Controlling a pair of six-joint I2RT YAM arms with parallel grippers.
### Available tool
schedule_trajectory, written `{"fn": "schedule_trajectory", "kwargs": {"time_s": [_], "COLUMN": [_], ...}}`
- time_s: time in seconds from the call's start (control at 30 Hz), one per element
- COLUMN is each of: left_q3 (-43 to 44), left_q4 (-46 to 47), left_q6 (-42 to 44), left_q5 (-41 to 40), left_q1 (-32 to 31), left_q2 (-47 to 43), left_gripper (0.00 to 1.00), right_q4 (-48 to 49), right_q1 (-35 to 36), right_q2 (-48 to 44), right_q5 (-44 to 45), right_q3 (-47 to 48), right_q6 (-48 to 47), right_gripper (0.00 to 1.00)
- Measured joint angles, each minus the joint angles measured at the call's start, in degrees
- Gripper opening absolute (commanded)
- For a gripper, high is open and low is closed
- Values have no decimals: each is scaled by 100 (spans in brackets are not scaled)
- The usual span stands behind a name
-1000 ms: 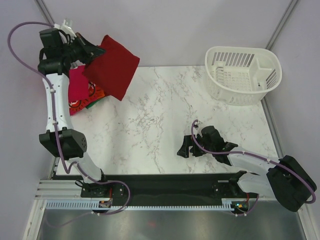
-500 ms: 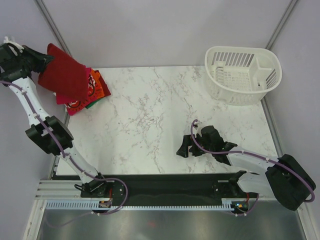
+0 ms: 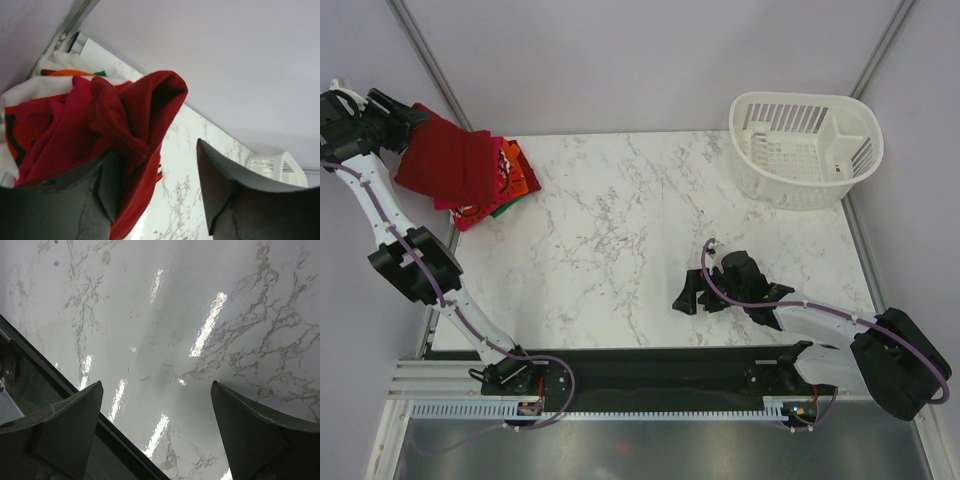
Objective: Fold and stack the t-shirts
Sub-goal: Neatly place the folded tshirt to the corner
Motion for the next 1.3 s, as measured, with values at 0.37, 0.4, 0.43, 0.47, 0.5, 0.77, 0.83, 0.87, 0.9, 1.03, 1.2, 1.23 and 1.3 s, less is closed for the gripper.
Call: {"fn": "schedule_trajectory", "kwargs": {"time_s": [0.37, 0.4, 0.43, 0.47, 0.5, 0.77, 0.83, 0.87, 0.9, 1.03, 1.2, 1.23, 1.3], "left_q3": [986, 1093, 1220, 1353, 1471, 1338, 844, 485, 201, -332, -74, 44, 302], "left_q4": [-1958, -2135, -2312, -2470, -2590, -2446, -2096, -1904, -1788, -1445, -1270, -1292, -1408], "left_q6": [415, 415, 413, 404, 387, 195, 142, 109, 79, -9, -17, -46, -155], "left_q5": [-1945, -2138, -2323, -2503, -2667, -3661, -4024, -4168, -4271, -4474, -4684, -4741, -4756], "left_q1": [-17, -17, -17, -17, -17, -35, -199, -295, -380, -686, -824, -833, -835], "left_q2": [44, 42, 31, 17, -13, -623, -758, -833, -848, -382, 431, 542, 715], "left_gripper": [75, 75, 75, 75, 75, 62, 62, 63, 63, 64, 64, 64, 64], "right_q4": [2, 2, 2, 2, 2, 74, 85, 85, 87, 90, 94, 96, 103], "right_q1": [0, 0, 0, 0, 0, 0, 0, 0, 0, 0, 0, 0, -2], "right_q2": [2, 2, 2, 2, 2, 55, 63, 63, 63, 66, 76, 83, 111], "right_q5": [-2, -2, -2, -2, -4, -42, -46, -46, -46, -48, -52, -57, -68], "right_q3": [2, 0, 2, 2, 2, 2, 2, 2, 2, 2, 7, 9, 26], "right_q6": [-2, -2, -2, -2, -2, -2, -2, -2, -2, -2, -2, -2, -2], "right_gripper": [98, 98, 98, 98, 98, 98, 98, 98, 98, 98, 98, 98, 98]}}
